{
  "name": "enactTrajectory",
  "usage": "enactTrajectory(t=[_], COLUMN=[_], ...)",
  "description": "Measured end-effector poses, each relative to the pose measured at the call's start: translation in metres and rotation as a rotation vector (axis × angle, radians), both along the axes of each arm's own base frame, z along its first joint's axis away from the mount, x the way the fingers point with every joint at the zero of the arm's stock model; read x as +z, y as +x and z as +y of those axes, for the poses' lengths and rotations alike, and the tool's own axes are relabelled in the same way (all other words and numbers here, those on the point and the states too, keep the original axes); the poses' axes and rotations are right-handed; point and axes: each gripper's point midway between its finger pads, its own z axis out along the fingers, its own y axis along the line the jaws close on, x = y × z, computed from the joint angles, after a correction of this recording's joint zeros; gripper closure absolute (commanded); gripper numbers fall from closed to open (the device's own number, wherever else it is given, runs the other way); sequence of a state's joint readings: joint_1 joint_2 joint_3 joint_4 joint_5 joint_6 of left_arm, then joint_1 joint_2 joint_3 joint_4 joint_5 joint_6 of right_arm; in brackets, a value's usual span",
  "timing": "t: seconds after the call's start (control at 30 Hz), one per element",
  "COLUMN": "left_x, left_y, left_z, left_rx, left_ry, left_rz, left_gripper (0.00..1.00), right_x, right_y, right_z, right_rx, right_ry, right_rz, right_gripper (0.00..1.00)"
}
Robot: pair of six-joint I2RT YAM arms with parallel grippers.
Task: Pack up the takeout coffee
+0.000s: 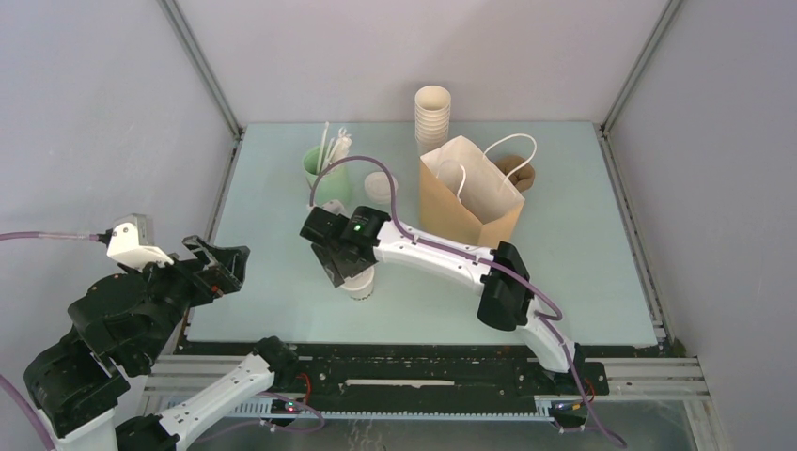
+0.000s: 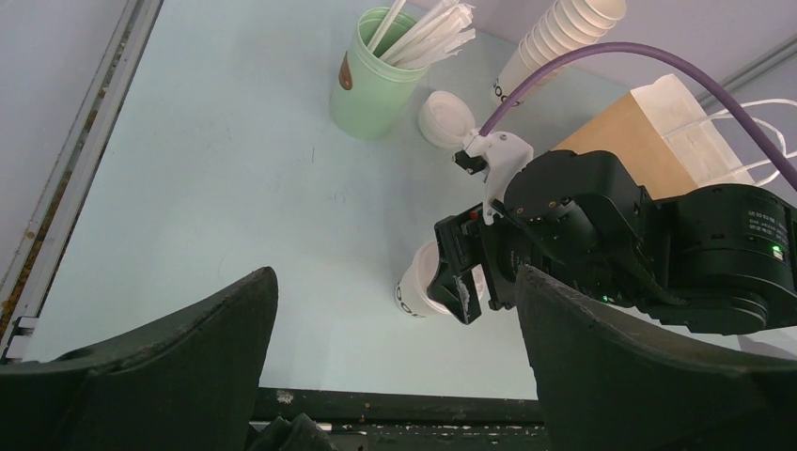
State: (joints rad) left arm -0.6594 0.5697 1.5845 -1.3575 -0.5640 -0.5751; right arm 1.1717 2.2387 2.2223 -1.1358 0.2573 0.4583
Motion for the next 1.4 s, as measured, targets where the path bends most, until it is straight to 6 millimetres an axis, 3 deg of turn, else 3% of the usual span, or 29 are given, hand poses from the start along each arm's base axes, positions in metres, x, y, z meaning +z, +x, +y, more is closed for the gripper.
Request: enactTrajectory(t=[0.13,0.23,0.3,0.4,0.53,0.63,0.73,0.8,0.93,1.0,1.1,1.23,1.4], left_x=[0.0,0.001,0.004,0.016,0.038,0.055,0.064,0.06,0.042,0.032,0.021,0.011,-0.004], left_y=[0.001,0.004,0.007,0.017,0.034,0.05,0.075,0.092,0.127,0.148,0.169,0.187,0.195], left_z=[-0.001,-0.008,-0.018,-0.044,-0.09,-0.138,-0.193,-0.23,-0.305,-0.342,-0.377,-0.395,-0.383], left_rx=[-0.001,-0.025,-0.052,-0.118,-0.234,-0.357,-0.47,-0.521,-0.564,-0.554,-0.522,-0.465,-0.364], left_ry=[0.001,-0.004,-0.02,-0.092,-0.234,-0.354,-0.451,-0.479,-0.473,-0.447,-0.394,-0.347,-0.267], left_rz=[0.002,0.012,0.018,0.01,-0.003,0.01,0.059,0.111,0.231,0.278,0.317,0.322,0.336], left_gripper=[0.0,0.0,0.0,0.04,0.14,0.14,0.12,0.14,0.17,0.18,0.19,0.3,0.27], right_x=[0.008,0.034,0.07,0.149,0.278,0.356,0.405,0.422,0.425,0.413,0.393,0.362,0.346], right_y=[0.002,0.001,-0.002,-0.009,-0.024,-0.036,-0.049,-0.057,-0.062,-0.057,-0.05,-0.046,-0.053], right_z=[-0.001,-0.008,-0.015,-0.042,-0.115,-0.19,-0.267,-0.31,-0.37,-0.384,-0.387,-0.387,-0.403], right_rx=[0.011,0.024,0.042,0.057,0.034,-0.031,-0.117,-0.171,-0.28,-0.329,-0.365,-0.377,-0.4], right_ry=[0.002,0.027,0.083,0.221,0.474,0.648,0.773,0.824,0.815,0.758,0.674,0.584,0.585], right_rz=[-0.018,-0.052,-0.092,-0.192,-0.402,-0.569,-0.719,-0.798,-0.91,-0.935,-0.937,-0.912,-0.889], right_gripper=[0.32,0.37,0.37,0.38,0.41,0.43,0.43,0.43,0.42,0.42,0.43,0.43,0.43])
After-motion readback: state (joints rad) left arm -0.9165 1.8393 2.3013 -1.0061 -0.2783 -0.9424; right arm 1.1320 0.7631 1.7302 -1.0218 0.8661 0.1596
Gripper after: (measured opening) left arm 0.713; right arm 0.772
